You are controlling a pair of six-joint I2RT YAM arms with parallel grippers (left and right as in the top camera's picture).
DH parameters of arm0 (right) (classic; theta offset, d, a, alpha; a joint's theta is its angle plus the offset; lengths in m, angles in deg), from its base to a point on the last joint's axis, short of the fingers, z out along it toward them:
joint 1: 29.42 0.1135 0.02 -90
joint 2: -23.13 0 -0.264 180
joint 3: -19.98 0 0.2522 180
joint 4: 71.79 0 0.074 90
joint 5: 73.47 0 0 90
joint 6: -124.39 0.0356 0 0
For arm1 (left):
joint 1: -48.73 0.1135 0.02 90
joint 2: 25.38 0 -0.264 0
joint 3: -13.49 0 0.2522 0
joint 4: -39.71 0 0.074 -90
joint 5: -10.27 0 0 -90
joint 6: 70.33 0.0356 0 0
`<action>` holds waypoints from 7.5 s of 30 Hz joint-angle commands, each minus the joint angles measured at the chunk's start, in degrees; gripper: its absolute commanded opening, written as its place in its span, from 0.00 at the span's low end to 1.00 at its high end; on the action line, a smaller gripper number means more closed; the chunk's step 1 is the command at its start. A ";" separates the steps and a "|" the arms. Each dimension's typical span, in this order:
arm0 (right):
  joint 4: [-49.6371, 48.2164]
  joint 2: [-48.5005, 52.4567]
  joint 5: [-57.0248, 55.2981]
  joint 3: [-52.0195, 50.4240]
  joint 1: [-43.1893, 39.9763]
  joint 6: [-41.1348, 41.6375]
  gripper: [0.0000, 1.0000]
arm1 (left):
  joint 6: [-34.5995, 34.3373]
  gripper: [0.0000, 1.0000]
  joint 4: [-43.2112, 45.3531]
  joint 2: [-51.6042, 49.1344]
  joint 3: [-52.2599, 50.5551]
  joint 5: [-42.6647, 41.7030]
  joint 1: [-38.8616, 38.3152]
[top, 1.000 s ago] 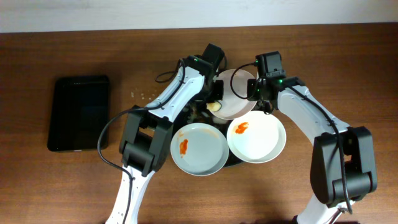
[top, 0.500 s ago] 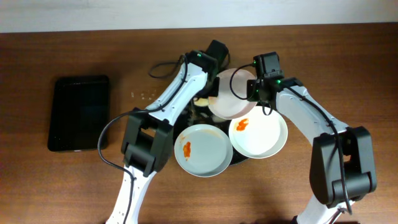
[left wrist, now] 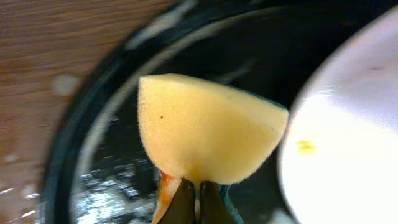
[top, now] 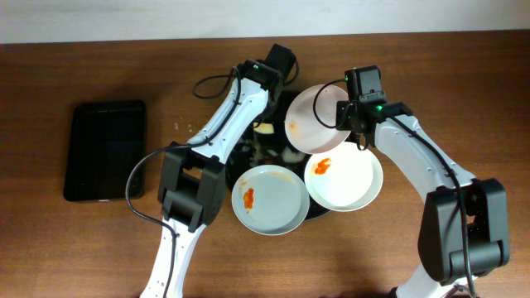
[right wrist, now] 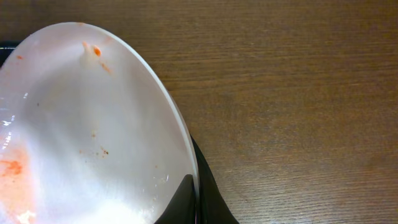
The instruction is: Clean dirty plates on tray and stack at the side
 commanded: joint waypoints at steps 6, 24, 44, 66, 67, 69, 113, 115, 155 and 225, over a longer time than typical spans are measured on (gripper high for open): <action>0.59 -1.73 -1.33 1.60 -0.15 0.31 0.04 | 0.83 0.00 6.82 -0.81 1.05 -28.89 1.38; 0.59 -1.73 -1.31 1.60 -0.15 0.31 0.04 | 0.90 0.00 14.01 -2.71 -8.35 -26.38 -2.12; 1.18 -1.73 -2.62 1.60 -0.15 0.31 0.04 | 0.87 0.00 5.14 -3.17 -4.46 -3.87 -2.01; 3.28 -12.41 -3.54 1.60 0.13 -10.47 0.04 | 0.92 0.00 -3.82 0.24 3.78 -9.35 1.29; 3.61 -13.44 -5.31 1.60 0.55 -12.37 0.04 | 1.11 0.00 -3.87 1.03 3.78 -10.93 2.14; 4.28 -15.19 -11.37 1.60 2.27 -16.68 0.04 | 2.23 0.00 -4.04 1.97 3.78 -14.05 3.80; 2.05 -10.58 -33.88 1.60 17.77 -10.49 0.04 | 14.47 0.00 -0.50 3.28 3.78 -50.75 9.75; 2.05 -10.58 -33.88 1.60 17.42 -9.27 0.04 | 14.56 0.00 -0.55 3.28 3.78 -52.92 9.75; 7.43 -11.04 -32.54 6.45 17.84 -2.25 0.04 | 13.03 0.00 -6.54 4.11 3.30 -32.63 7.21; 2.80 -11.04 -35.63 6.45 19.65 -4.72 0.04 | 8.00 0.00 -13.05 4.44 -0.11 -36.06 0.87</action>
